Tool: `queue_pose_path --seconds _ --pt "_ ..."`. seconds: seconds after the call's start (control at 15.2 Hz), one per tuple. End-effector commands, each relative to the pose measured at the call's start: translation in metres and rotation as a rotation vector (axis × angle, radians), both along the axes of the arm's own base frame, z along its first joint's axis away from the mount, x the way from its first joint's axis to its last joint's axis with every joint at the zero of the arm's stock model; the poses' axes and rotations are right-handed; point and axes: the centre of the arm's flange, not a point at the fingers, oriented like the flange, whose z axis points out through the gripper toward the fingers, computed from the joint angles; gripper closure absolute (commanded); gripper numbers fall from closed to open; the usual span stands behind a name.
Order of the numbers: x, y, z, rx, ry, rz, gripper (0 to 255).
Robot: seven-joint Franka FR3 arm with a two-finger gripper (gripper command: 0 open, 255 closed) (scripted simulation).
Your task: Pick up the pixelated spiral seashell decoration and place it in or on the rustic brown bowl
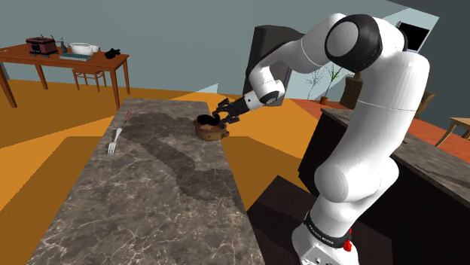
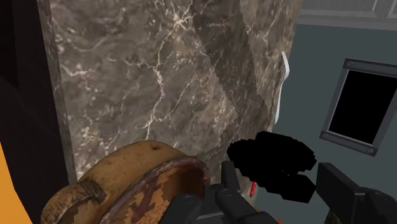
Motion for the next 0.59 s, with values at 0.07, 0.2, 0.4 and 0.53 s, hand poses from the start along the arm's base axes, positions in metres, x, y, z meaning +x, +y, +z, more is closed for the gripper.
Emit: queue_pose_path --seconds 0.07,0.2,0.4,0.53 --pt "0.007 -0.011 0.01 0.0 0.0 0.0 255" --pt "0.022 -0.033 0.014 0.0 0.0 0.0 255" --pt "0.045 -0.065 0.018 0.0 0.0 0.0 255" --pt "0.06 -0.087 0.021 0.0 0.0 0.0 255"
